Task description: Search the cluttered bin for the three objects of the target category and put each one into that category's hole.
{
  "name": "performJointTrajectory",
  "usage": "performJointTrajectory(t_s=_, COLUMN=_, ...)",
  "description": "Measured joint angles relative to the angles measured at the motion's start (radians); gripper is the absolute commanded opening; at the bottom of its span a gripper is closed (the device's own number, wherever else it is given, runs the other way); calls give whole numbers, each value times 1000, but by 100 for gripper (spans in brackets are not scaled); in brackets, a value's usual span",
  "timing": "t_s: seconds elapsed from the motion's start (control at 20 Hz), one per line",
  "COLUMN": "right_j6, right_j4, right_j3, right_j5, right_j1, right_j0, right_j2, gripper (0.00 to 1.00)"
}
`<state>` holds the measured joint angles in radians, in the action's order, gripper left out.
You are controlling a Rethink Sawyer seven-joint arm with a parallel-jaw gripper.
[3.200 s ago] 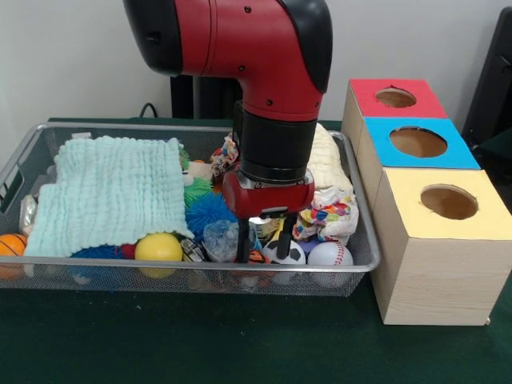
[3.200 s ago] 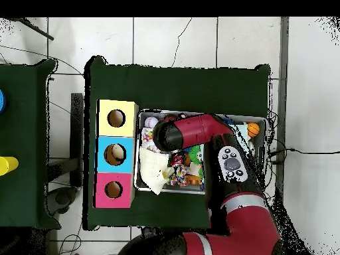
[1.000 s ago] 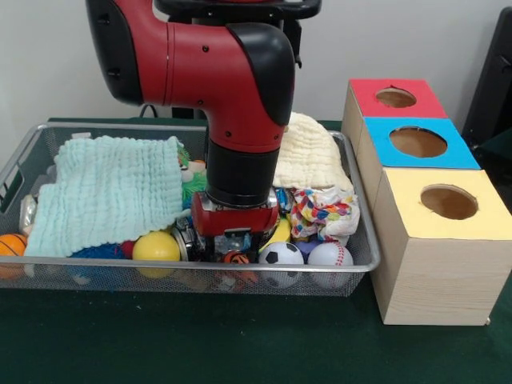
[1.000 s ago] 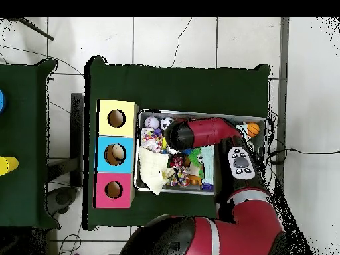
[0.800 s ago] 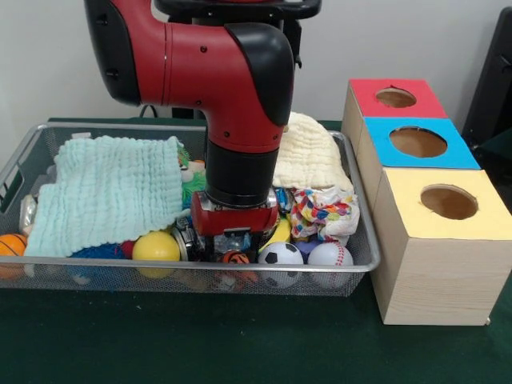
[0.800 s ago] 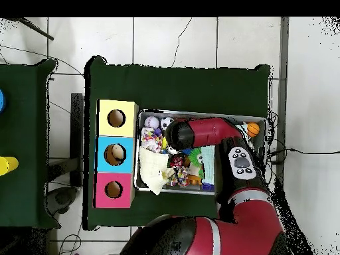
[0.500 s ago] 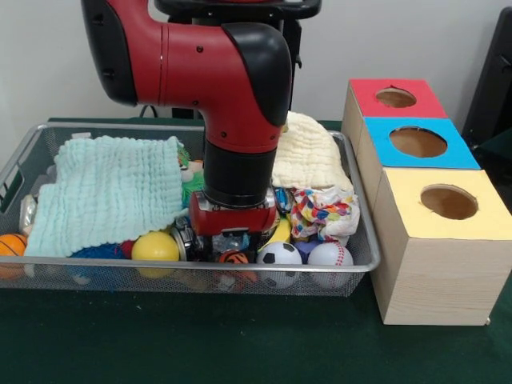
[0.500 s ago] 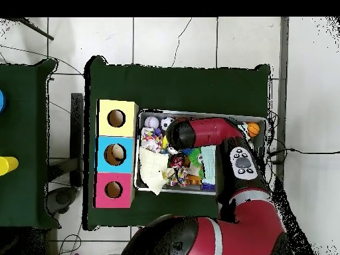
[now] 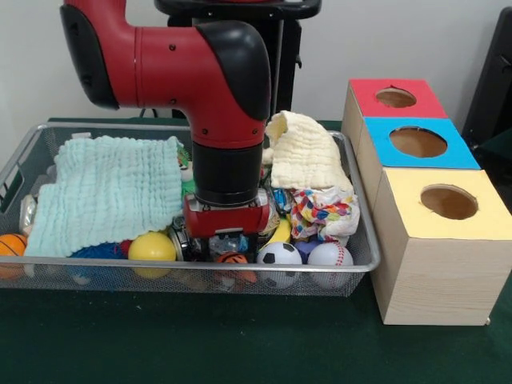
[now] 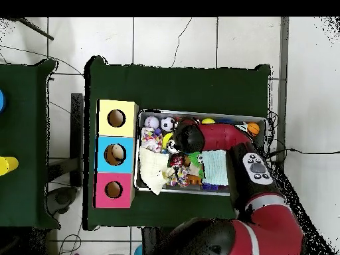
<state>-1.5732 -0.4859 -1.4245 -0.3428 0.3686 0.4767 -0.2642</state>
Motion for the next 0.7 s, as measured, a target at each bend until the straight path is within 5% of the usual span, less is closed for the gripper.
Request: performJointTrajectory(t_s=0.7, right_j6=0, right_j4=0, right_j3=-58, right_j5=37, right_j1=-16, right_j0=136, right_j2=-134, gripper=100)
